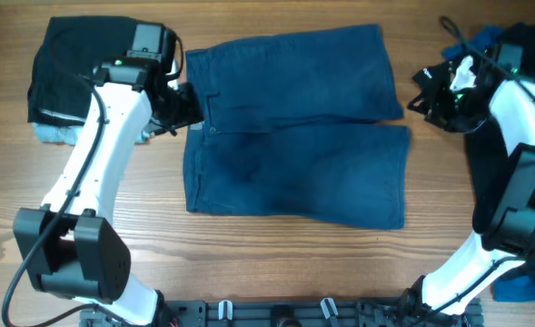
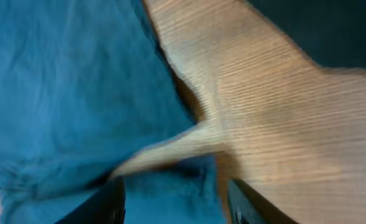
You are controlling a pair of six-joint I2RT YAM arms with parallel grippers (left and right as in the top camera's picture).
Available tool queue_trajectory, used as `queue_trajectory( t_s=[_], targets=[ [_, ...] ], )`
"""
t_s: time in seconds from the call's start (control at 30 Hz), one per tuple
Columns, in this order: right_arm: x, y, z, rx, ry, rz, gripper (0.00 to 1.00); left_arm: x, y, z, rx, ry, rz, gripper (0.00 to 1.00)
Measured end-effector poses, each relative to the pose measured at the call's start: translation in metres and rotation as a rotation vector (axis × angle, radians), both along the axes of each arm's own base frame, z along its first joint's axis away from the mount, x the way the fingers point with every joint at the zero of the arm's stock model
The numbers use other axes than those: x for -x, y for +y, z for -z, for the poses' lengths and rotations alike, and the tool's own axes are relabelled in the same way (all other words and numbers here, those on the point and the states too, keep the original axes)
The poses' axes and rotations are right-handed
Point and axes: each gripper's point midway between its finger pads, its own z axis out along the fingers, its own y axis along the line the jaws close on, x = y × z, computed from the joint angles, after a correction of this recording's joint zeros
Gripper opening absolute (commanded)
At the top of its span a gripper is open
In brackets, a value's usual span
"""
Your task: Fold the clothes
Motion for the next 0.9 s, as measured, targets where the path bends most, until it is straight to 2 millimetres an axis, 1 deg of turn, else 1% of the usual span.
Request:
queue_trajectory(
  t_s=[0.03,0.07,0.1,0.13,0.17,0.2,0.23,0.3,0.33,0.37,0.4,0.43,0.47,0.5,0.53,0.6,0.63,0.67,0.73,0.77,0.8,0.83,0.87,0.9],
  targets=[
    [0.014,0.004,-0.006,-0.015,0.059,-0.005,0.4,0.0,0.004,0.004,0.003,0.002,-0.006,0.64],
    [0.037,0.011,-0.014,-0.041,0.144,-0.008,0.37,-0.001,0.006,0.011,0.022,0.005,0.0,0.66],
    [0.057,0.017,-0.019,-0.061,0.221,-0.008,0.35,0.0,0.006,0.019,0.043,0.01,0.001,0.71],
    [0.075,0.021,-0.022,-0.072,0.291,-0.012,0.35,0.002,0.0,0.034,0.086,0.017,0.016,0.74],
    [0.096,0.026,-0.016,-0.08,0.376,-0.012,0.34,0.003,-0.005,0.045,0.113,0.018,0.03,0.76],
    [0.111,0.029,-0.006,-0.081,0.427,-0.016,0.35,0.004,-0.008,0.052,0.128,0.018,0.037,0.77],
    [0.128,0.034,0.01,-0.09,0.483,-0.019,0.36,0.008,-0.009,0.06,0.138,0.031,0.042,0.78],
    [0.151,0.04,0.03,-0.103,0.549,-0.009,0.36,0.012,-0.01,0.069,0.147,0.045,0.046,0.78],
    [0.167,0.045,0.042,-0.112,0.592,-0.001,0.36,0.012,-0.011,0.072,0.15,0.046,0.047,0.77],
    [0.177,0.048,0.049,-0.117,0.617,0.001,0.33,0.012,-0.011,0.076,0.151,0.049,0.047,0.73],
    [0.186,0.05,0.056,-0.123,0.637,0.003,0.24,0.011,-0.012,0.079,0.153,0.05,0.047,0.62],
    [0.194,0.053,0.06,-0.13,0.655,0.003,0.16,0.008,-0.013,0.083,0.156,0.047,0.051,0.36],
    [0.195,0.057,0.06,-0.152,0.65,-0.006,0.13,0.005,-0.016,0.088,0.17,0.046,0.056,0.13],
    [0.191,0.064,0.058,-0.199,0.621,-0.02,0.09,0.001,-0.02,0.09,0.194,0.036,0.062,0.04],
    [0.186,0.071,0.053,-0.249,0.592,-0.026,0.05,-0.007,-0.03,0.088,0.231,0.002,0.082,0.04],
    [0.178,0.079,0.043,-0.297,0.54,-0.034,0.04,-0.015,-0.045,0.081,0.282,-0.044,0.117,0.04],
    [0.17,0.083,0.032,-0.316,0.483,-0.041,0.04,-0.017,-0.057,0.077,0.317,-0.062,0.146,0.04],
    [0.162,0.085,0.022,-0.312,0.427,-0.057,0.04,-0.016,-0.065,0.076,0.331,-0.065,0.164,0.04],
    [0.143,0.097,0.006,-0.282,0.29,-0.125,0.04,-0.015,-0.079,0.074,0.342,-0.074,0.202,0.05],
    [0.126,0.11,0.003,-0.263,0.203,-0.181,0.04,-0.014,-0.084,0.075,0.336,-0.076,0.214,0.05],
    [0.116,0.127,0.001,-0.255,0.149,-0.239,0.04,-0.013,-0.088,0.075,0.329,-0.08,0.227,0.06],
    [0.107,0.137,0.002,-0.246,0.109,-0.264,0.04,-0.014,-0.091,0.076,0.326,-0.084,0.232,0.06],
    [0.079,0.154,-0.002,-0.229,-0.016,-0.301,0.04,-0.016,-0.092,0.08,0.321,-0.088,0.236,0.05],
    [0.059,0.168,-0.009,-0.227,-0.104,-0.316,0.04,-0.017,-0.093,0.084,0.319,-0.08,0.237,0.04]
  ],
)
